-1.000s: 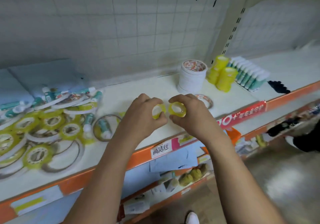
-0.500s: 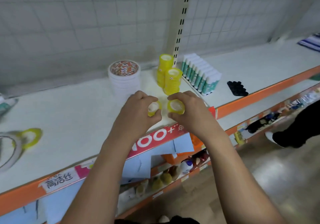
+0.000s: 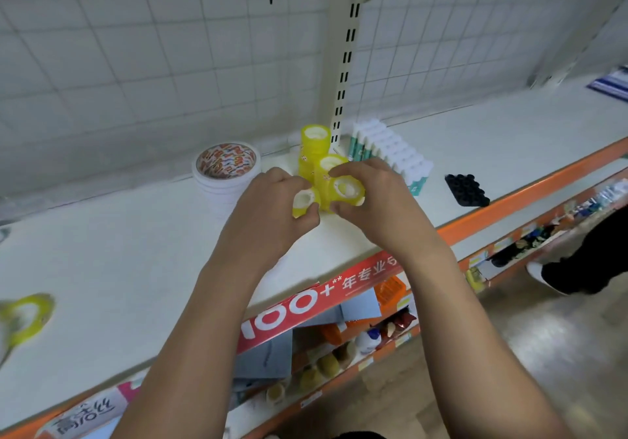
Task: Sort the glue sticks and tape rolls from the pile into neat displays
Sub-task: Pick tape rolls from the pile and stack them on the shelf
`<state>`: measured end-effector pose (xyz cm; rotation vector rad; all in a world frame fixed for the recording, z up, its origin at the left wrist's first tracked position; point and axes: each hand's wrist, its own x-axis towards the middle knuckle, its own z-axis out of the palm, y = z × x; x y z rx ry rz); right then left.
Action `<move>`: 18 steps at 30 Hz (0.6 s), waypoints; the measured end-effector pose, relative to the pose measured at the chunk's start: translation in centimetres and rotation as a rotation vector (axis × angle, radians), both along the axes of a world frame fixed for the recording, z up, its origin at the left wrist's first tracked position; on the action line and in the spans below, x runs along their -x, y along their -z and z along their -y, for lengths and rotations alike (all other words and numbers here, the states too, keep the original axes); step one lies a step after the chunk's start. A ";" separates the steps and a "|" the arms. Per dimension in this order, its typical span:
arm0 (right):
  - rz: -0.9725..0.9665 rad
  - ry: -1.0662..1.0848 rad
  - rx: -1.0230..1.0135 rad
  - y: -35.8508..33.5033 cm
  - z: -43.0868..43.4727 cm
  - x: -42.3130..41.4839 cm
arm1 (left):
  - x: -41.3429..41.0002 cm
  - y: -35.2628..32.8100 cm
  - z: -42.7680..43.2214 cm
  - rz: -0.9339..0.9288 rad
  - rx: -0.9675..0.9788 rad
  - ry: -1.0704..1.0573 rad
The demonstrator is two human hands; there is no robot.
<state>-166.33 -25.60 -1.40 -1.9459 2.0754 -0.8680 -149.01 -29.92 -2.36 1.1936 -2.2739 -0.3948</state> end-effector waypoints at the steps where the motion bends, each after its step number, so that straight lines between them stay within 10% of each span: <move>1: 0.002 0.009 0.018 -0.3 0.5 0.1 | 0.2 -0.3 0.4 0.004 0.013 0.009; 18: 0.036 -0.137 -0.078 -0.9 7.4 3.1 | 3.1 -1.6 4.4 -0.010 0.093 -0.130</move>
